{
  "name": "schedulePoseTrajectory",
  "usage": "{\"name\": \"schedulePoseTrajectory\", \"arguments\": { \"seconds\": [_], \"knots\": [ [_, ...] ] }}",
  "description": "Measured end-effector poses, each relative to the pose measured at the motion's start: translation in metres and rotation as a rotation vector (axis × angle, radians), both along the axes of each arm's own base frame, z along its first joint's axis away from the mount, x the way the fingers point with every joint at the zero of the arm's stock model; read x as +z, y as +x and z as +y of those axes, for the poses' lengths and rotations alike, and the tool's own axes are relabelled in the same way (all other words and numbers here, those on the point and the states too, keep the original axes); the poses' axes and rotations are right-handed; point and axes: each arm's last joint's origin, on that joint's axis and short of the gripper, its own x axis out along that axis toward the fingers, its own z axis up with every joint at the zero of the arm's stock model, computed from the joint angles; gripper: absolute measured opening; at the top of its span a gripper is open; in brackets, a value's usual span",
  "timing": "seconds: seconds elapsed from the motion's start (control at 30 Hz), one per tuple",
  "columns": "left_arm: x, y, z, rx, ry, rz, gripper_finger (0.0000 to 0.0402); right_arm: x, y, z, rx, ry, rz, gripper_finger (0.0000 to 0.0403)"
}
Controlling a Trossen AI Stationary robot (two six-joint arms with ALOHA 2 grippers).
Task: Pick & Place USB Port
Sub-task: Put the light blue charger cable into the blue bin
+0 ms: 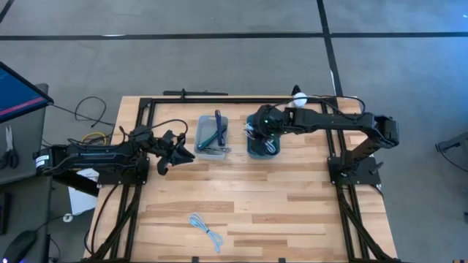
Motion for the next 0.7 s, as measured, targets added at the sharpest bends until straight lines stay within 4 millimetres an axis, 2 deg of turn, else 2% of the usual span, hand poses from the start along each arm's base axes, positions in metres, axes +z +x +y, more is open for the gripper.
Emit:
{"name": "schedulePoseTrajectory", "arguments": {
  "seconds": [0.17, 0.27, 0.37, 0.5, 0.7],
  "knots": [
    [0.0, 0.0, 0.0, -0.013, -0.054, 0.02, 0.0076, 0.004, 0.004, 0.0, 0.047, -0.05, -0.043, 0.0075],
    [0.0, -0.001, -0.002, -0.092, -0.116, 0.058, 0.0076, 0.005, 0.005, -0.001, 0.023, -0.055, -0.059, 0.0075],
    [-0.001, 0.0, -0.006, -0.145, -0.082, 0.055, 0.0076, 0.005, 0.004, -0.002, -0.016, -0.068, -0.054, 0.0075],
    [-0.001, 0.002, -0.01, -0.116, -0.025, 0.038, 0.0076, 0.003, 0.003, 0.001, -0.074, -0.006, -0.047, 0.0075],
    [0.008, 0.013, -0.019, -0.162, -0.008, 0.185, 0.0076, 0.001, 0.003, 0.012, -0.072, 0.026, -0.02, 0.0075]
  ]
}}
